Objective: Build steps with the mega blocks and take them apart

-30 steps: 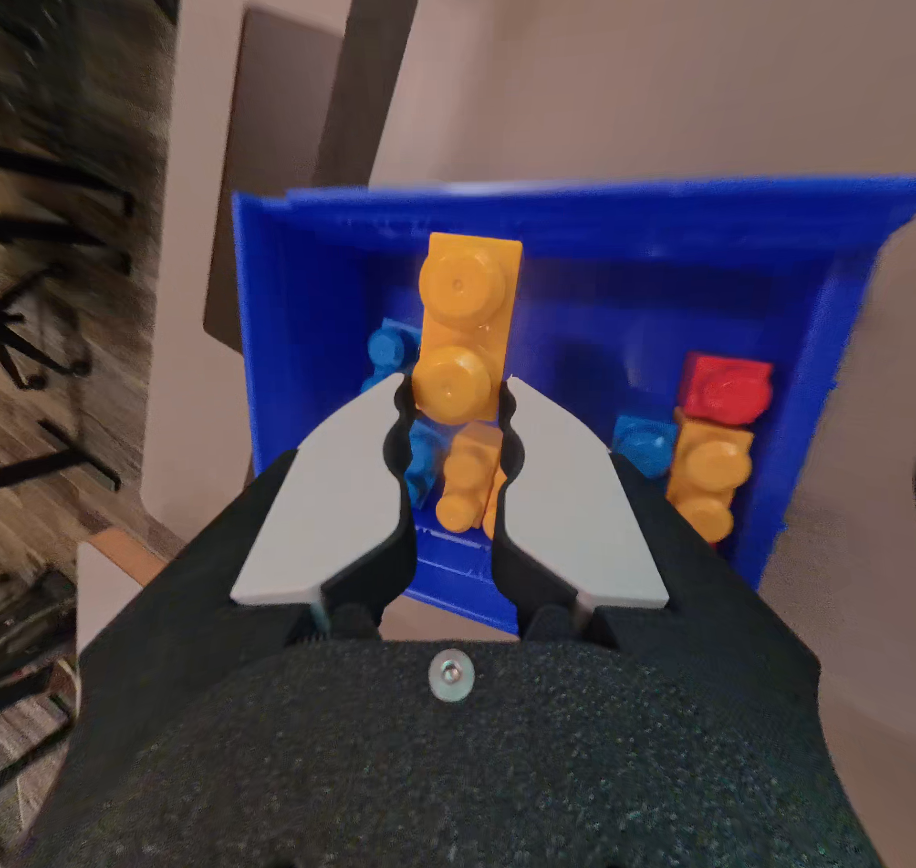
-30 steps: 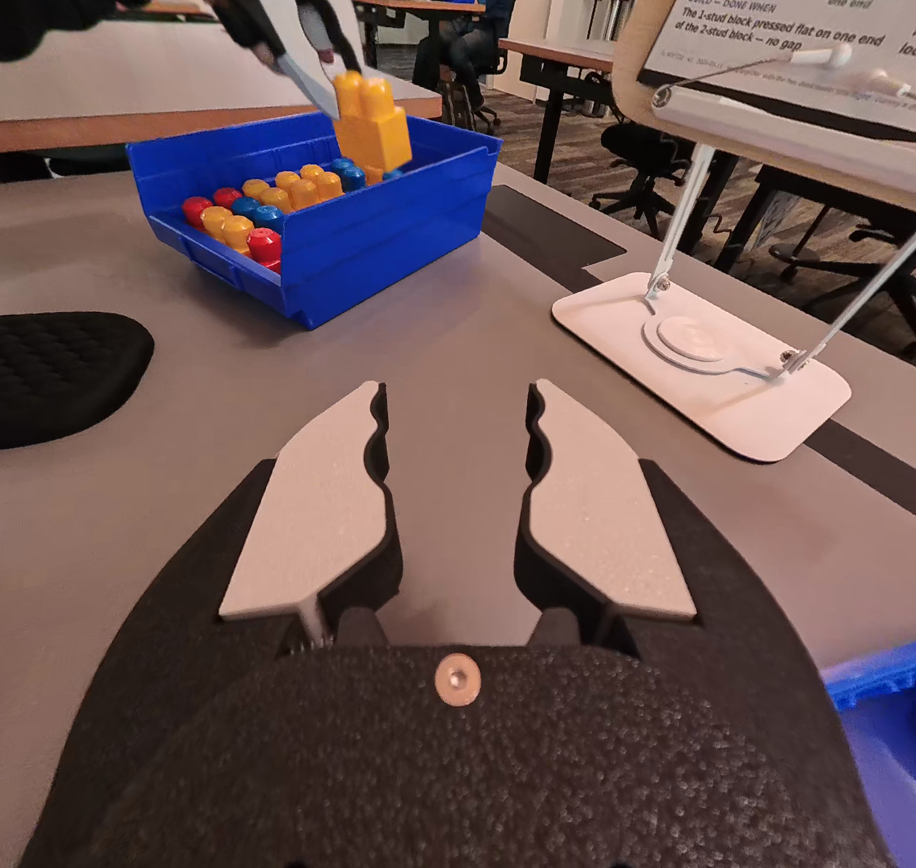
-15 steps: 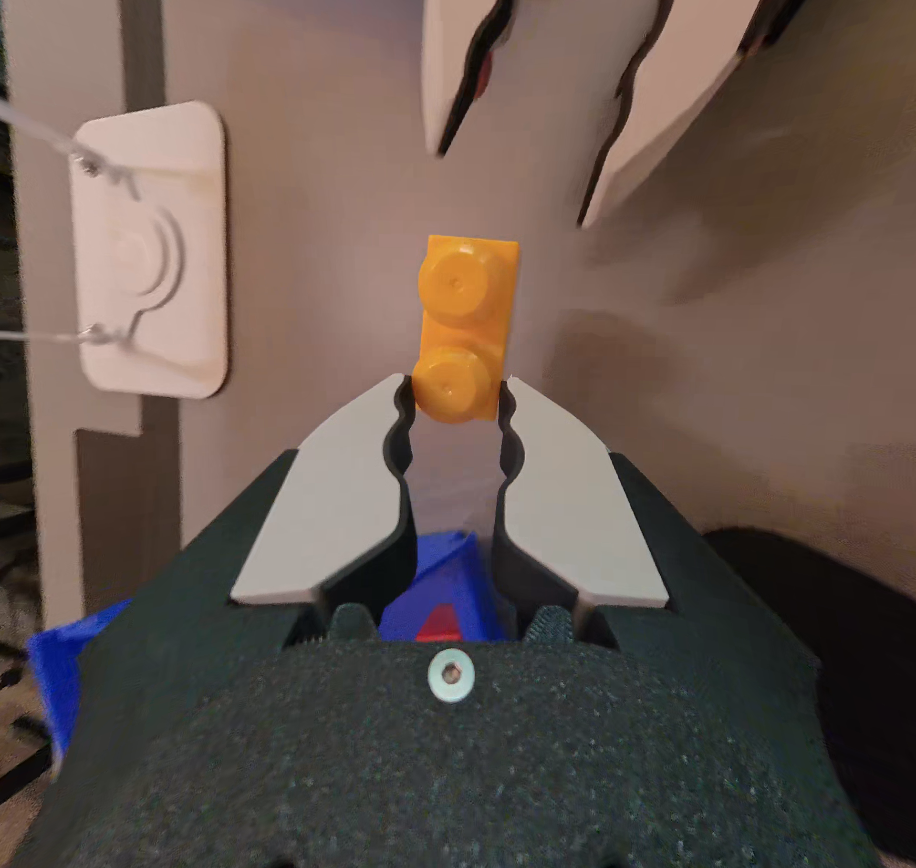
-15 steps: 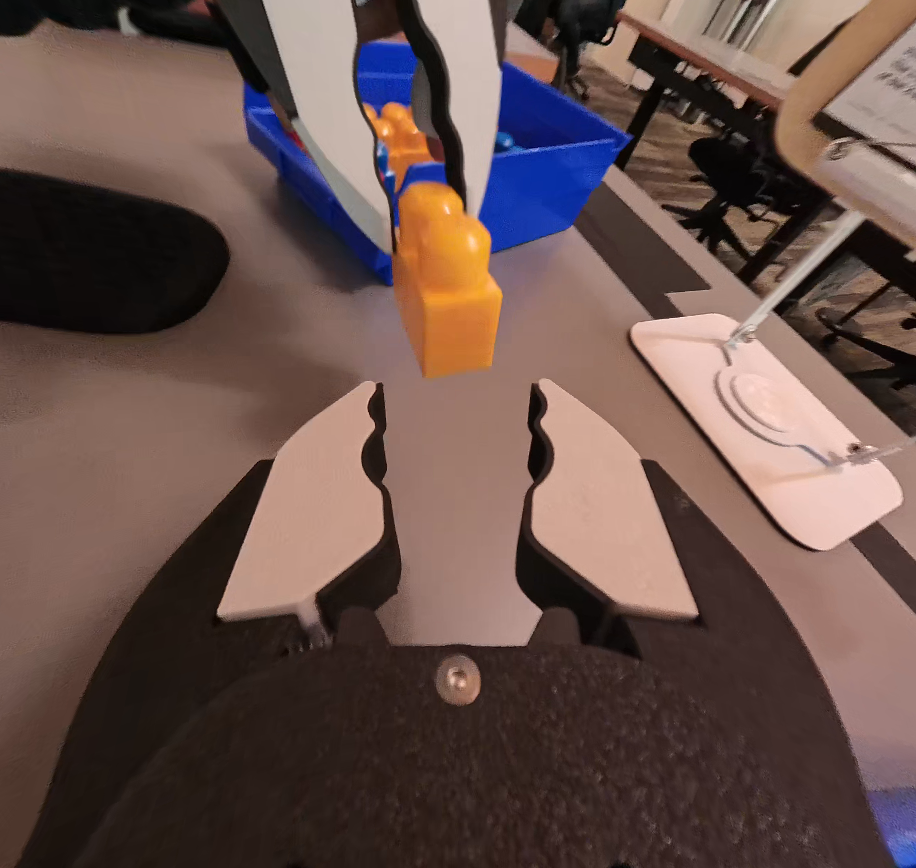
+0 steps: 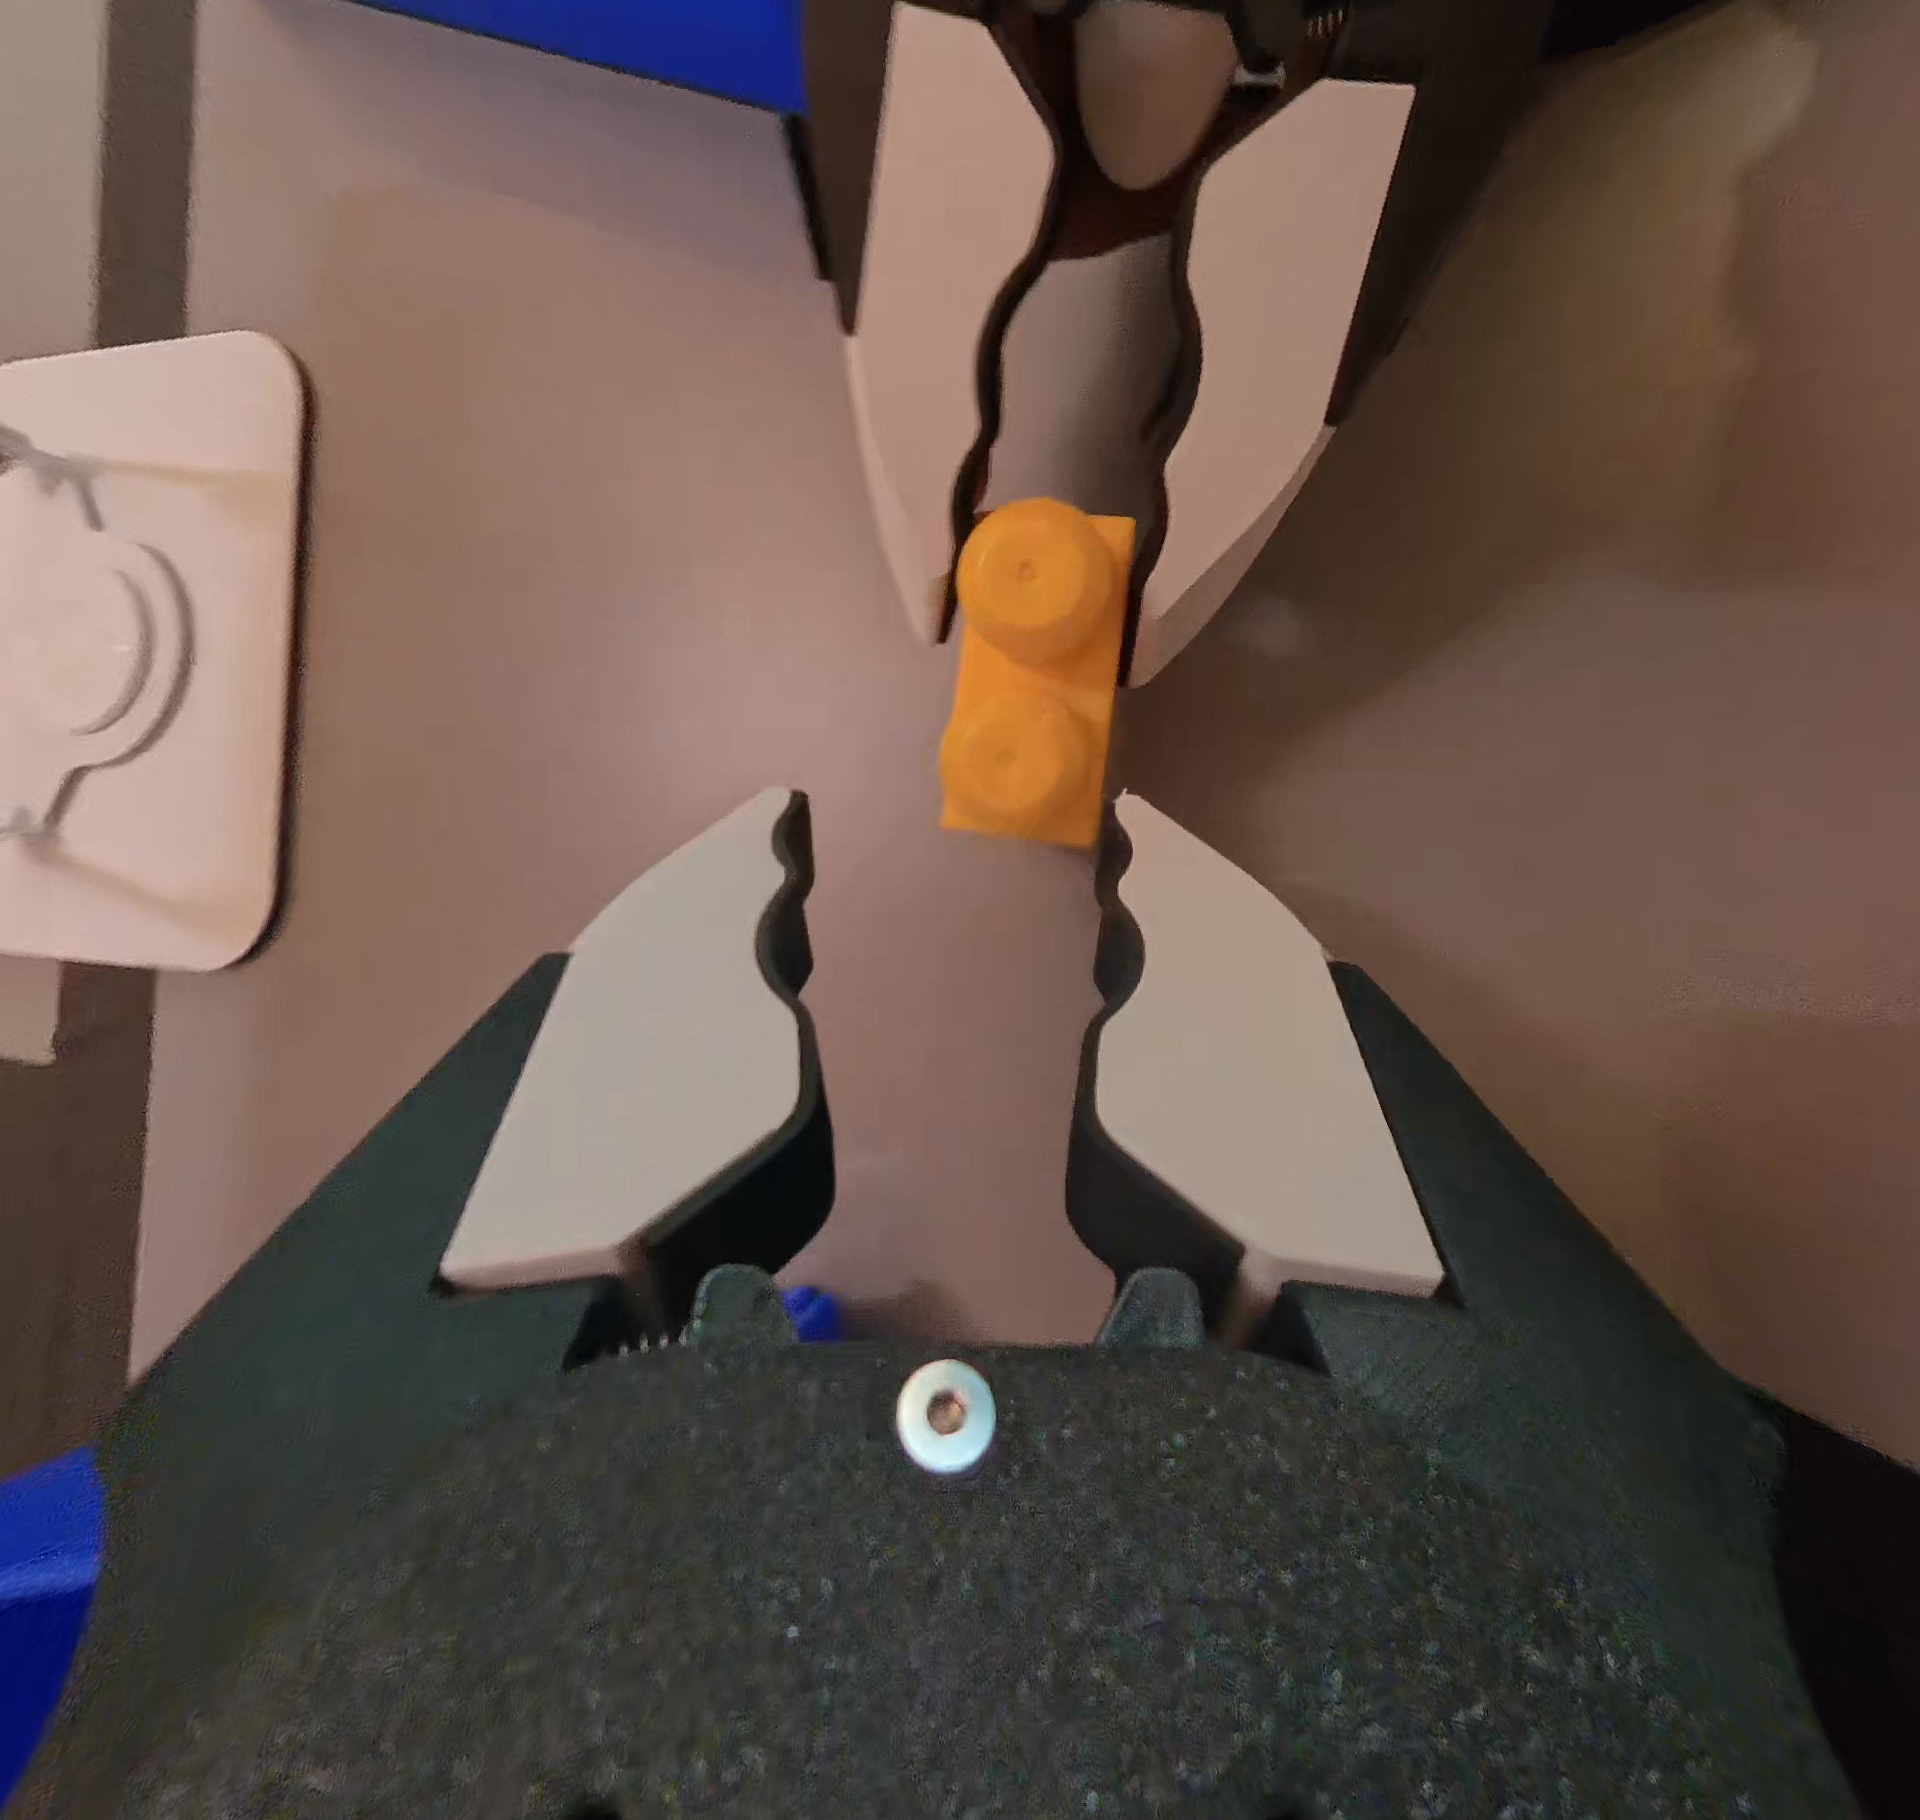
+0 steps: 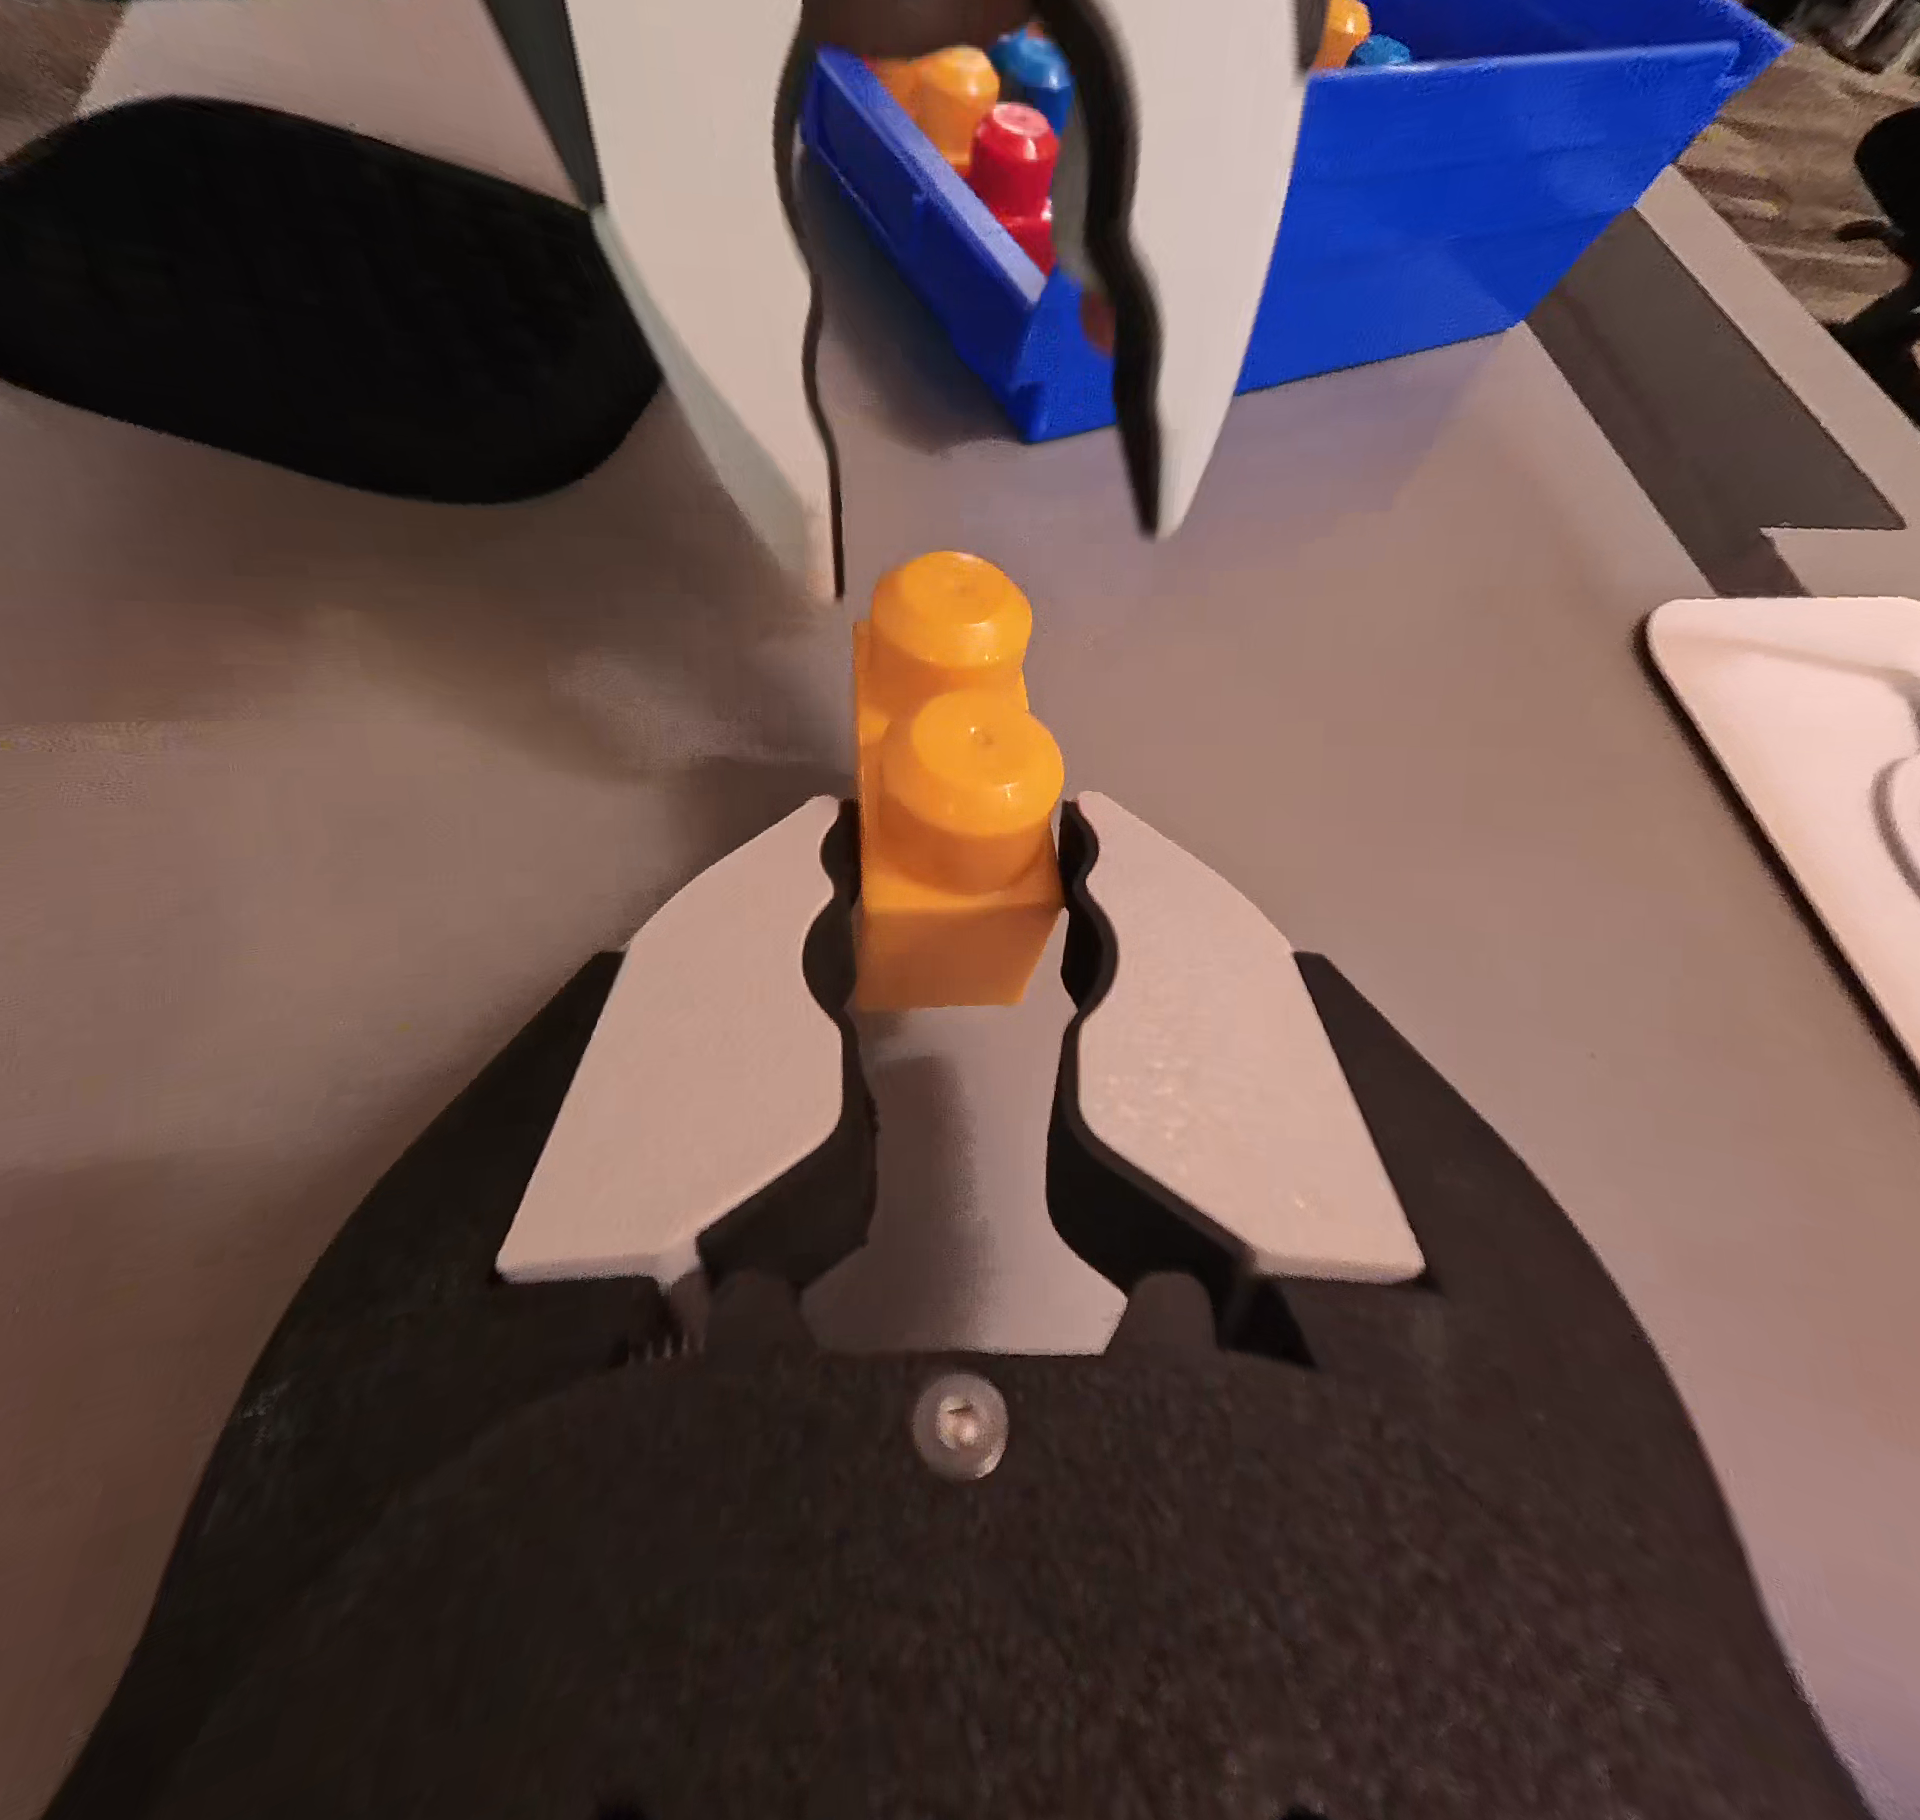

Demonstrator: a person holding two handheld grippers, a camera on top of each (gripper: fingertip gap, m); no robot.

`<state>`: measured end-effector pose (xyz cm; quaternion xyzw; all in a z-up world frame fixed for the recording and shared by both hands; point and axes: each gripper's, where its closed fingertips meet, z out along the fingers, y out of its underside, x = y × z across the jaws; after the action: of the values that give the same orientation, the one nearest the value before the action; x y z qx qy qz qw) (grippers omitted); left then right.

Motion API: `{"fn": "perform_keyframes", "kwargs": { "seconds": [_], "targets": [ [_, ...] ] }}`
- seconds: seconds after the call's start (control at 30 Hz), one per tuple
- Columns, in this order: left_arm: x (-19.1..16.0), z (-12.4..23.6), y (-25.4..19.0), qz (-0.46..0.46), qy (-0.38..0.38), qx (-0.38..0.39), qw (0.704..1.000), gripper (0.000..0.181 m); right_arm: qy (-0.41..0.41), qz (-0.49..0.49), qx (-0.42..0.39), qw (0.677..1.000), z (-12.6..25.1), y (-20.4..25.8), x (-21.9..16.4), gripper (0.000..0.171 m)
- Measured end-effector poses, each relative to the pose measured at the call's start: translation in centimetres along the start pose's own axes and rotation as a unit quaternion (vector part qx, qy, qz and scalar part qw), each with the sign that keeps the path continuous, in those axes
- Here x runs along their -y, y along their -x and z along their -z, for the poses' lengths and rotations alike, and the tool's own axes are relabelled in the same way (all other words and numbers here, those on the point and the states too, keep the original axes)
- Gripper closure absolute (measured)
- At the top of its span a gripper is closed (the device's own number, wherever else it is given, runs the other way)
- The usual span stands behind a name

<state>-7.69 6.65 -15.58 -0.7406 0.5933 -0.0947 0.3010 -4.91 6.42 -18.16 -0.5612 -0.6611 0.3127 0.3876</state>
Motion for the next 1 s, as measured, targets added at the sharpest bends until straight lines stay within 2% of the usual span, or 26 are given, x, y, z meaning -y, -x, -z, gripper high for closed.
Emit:
{"fn": "perform_keyframes", "kwargs": {
  "seconds": [0.23,0.4,0.53,0.7,0.8,1.0],
  "targets": [
    [-2.7,8.5,5.0,0.071,-0.043,0.100,0.992,0.130,0.041,0.005,0.038,0.998,-1.5,1.2,-2.2,0.135],
    [-7.3,11.8,7.0,0.115,-0.003,0.133,0.984,0.128,0.048,-0.006,0.043,0.998,-1.9,1.2,-2.6,0.134],
    [-11.9,11.4,7.2,0.140,0.066,0.106,0.982,0.131,0.050,-0.001,0.040,0.998,-1.9,1.1,-2.5,0.134],
    [-17.3,9.1,5.2,0.160,0.172,0.000,0.972,0.132,0.058,0.019,0.047,0.997,-2.1,0.7,-2.5,0.134],
    [-18.5,8.5,4.6,0.167,0.198,-0.042,0.965,0.133,0.063,0.036,0.064,0.995,-2.2,0.6,-2.5,0.134],
    [-19.2,8.1,5.6,0.167,0.232,-0.055,0.957,0.137,0.065,0.049,0.069,0.994,-2.2,0.4,-2.8,0.134]
  ]
}}
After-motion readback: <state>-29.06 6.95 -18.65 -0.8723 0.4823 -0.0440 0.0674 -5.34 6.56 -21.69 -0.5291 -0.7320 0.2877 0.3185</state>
